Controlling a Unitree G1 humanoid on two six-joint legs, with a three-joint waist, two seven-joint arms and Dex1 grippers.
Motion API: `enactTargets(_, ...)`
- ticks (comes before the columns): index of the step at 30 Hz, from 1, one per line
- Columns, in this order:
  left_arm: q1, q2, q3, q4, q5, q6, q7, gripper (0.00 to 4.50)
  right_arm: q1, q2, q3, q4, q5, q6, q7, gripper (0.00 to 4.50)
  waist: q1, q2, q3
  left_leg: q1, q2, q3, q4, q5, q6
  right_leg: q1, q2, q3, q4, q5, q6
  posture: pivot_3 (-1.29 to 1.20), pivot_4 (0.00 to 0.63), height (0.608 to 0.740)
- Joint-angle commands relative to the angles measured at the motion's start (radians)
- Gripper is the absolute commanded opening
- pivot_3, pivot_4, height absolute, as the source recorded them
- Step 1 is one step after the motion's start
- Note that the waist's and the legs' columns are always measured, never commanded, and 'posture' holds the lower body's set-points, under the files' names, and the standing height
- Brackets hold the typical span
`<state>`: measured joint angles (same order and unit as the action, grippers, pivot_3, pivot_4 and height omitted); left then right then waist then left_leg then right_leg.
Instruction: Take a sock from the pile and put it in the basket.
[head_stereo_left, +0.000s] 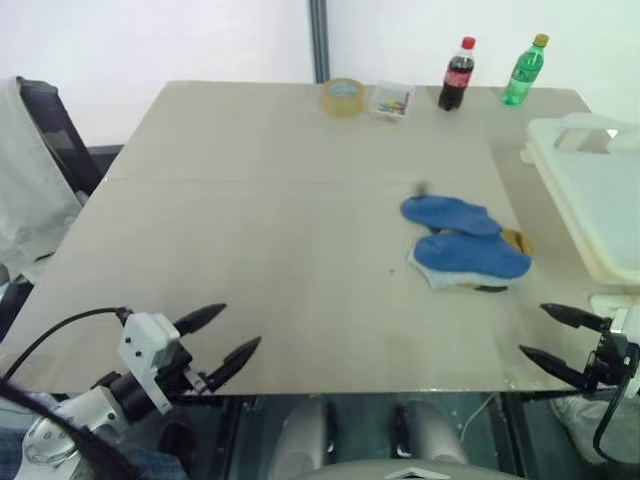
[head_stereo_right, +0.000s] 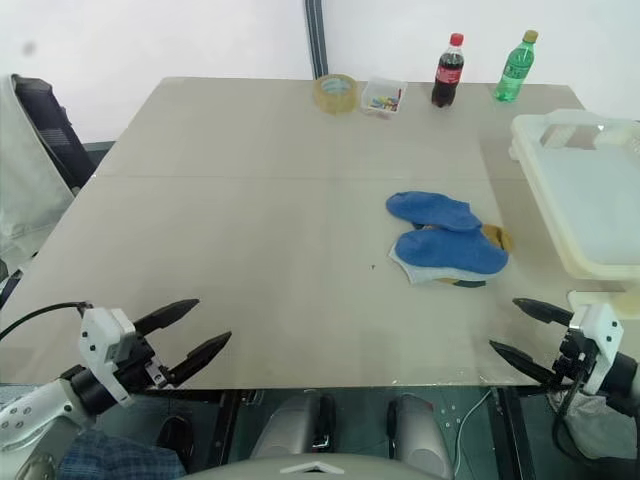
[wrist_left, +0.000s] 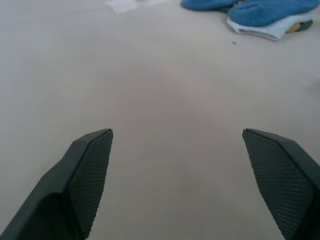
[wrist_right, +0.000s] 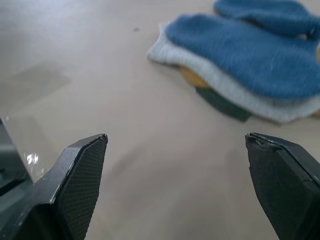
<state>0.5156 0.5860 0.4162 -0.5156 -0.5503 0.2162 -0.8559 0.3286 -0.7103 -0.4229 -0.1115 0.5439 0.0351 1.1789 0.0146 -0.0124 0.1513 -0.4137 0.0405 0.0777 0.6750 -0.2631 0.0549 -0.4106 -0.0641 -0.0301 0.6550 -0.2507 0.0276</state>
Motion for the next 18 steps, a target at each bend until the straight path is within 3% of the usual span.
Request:
enactTargets(1, -0.041, 0.048, 0.06, 0.019, -0.146, 0.077, -0.055, 4.44, -0.092, 0.021, 0.022, -0.177, 0.081, 0.093, -0.12, 4.5, -0.002, 0.0, 0.0, 0.0, 0.0, 0.001, 0.0, 0.0, 0.0, 0.0, 0.0, 0.0, 0.002, 0.0, 0.0, 0.0, 0.15, 0.735)
enactTargets(5, -0.046, 0.109, 0.077, 0.033, -0.163, 0.049, -0.177, 4.44, -0.205, 0.037, 0.118, -0.259, -0.018, 0.154, -0.268, 4.5, -0.004, 0.0, 0.0, 0.001, 0.003, 0.001, 0.001, 0.0, -0.001, -0.001, 0.002, 0.0, 0.004, 0.0, 0.0, 0.0, 0.15, 0.735)
enactTargets(8, -0.107, 0.139, 0.108, 0.031, -0.222, 0.059, -0.208, 4.44, -0.372, 0.04, 0.257, -0.226, -0.153, 0.218, -0.373, 4.5, -0.002, -0.001, 0.001, 0.001, 0.001, 0.001, 0.001, 0.0, -0.001, -0.001, 0.004, 0.0, 0.003, 0.0, 0.0, 0.0, 0.15, 0.735)
enactTargets(13, -0.176, 0.191, 0.113, 0.032, -0.246, 0.1, -0.222, 4.44, -0.694, 0.072, 0.458, -0.032, -0.351, 0.349, -0.482, 4.5, -0.003, 0.0, 0.001, 0.0, 0.001, 0.002, 0.004, 0.001, -0.001, -0.002, 0.004, 0.0, 0.005, 0.0, 0.0, 0.0, 0.15, 0.735)
enactTargets(18, -0.22, 0.21, 0.108, 0.033, -0.257, 0.127, -0.219, 4.44, -0.952, 0.179, 0.6, 0.217, -0.497, 0.365, -0.543, 4.5, -0.01, 0.0, 0.003, -0.002, 0.001, 0.003, 0.003, 0.003, -0.005, -0.004, 0.006, 0.001, 0.005, 0.0, 0.0, 0.0, 0.15, 0.735)
